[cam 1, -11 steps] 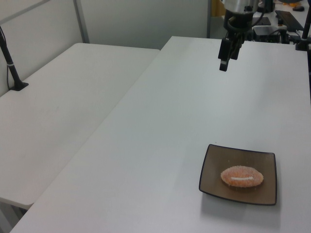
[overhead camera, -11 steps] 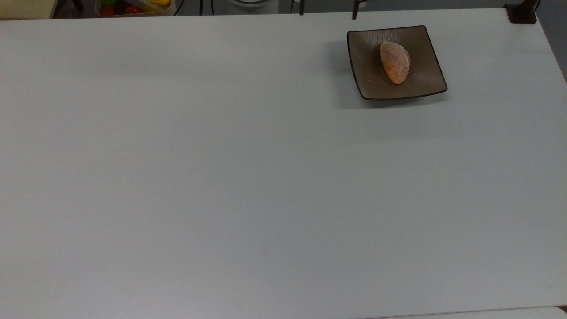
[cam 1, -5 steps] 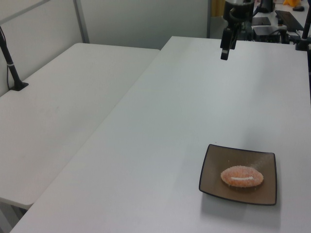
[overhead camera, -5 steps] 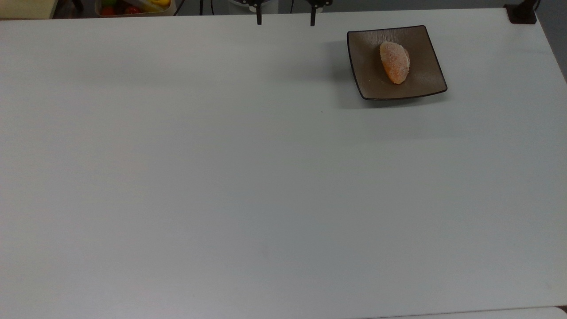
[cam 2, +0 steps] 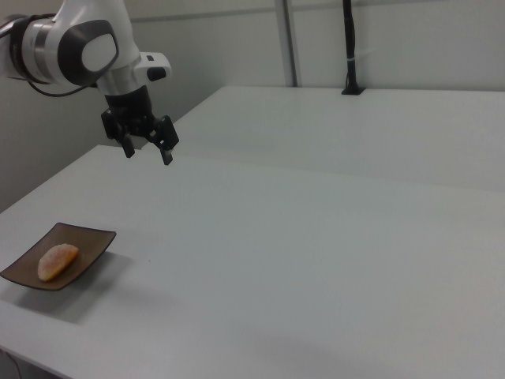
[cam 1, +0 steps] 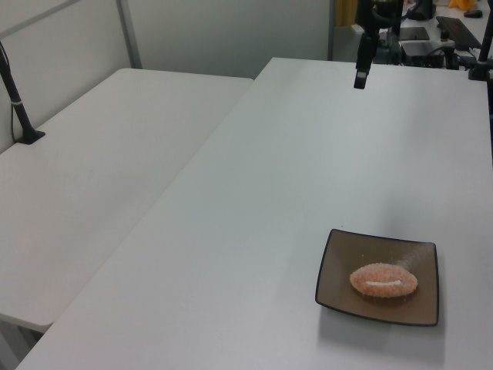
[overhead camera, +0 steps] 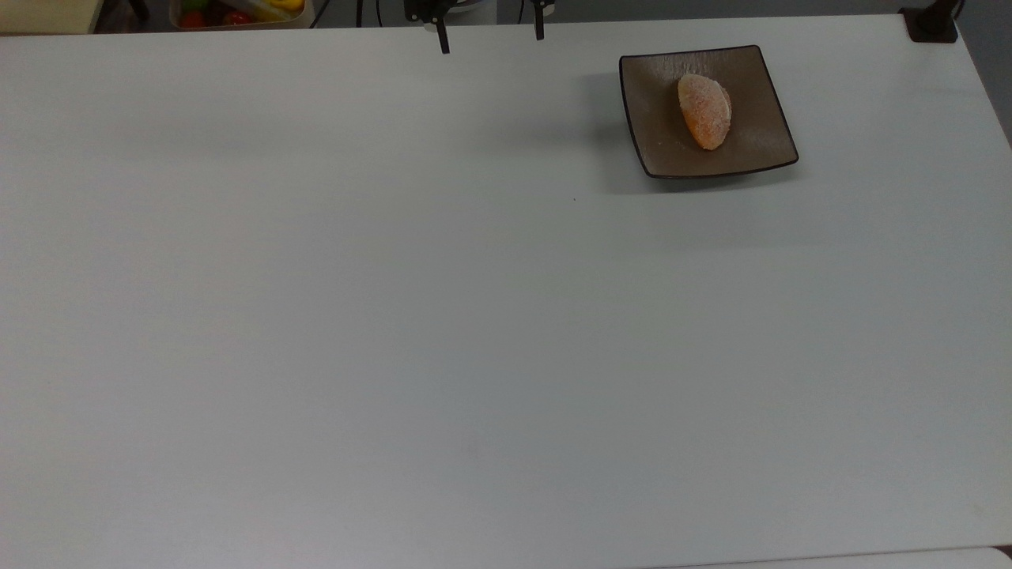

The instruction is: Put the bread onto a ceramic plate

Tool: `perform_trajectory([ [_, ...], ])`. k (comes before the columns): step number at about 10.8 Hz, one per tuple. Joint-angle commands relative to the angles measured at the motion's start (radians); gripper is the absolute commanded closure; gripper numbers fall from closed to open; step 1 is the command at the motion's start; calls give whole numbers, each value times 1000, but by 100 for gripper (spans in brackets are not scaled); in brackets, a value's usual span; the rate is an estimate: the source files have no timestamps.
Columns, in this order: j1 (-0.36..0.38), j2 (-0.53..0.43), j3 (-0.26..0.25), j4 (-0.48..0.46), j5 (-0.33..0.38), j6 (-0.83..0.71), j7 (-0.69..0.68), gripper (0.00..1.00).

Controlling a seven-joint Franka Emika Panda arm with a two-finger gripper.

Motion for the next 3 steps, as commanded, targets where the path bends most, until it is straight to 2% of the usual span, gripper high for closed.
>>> perform_trajectory([
  [1, 1, -10, -2, 8, 10, -28, -24, 0],
  [3, 3, -10, -2, 8, 10, -27, -25, 0],
])
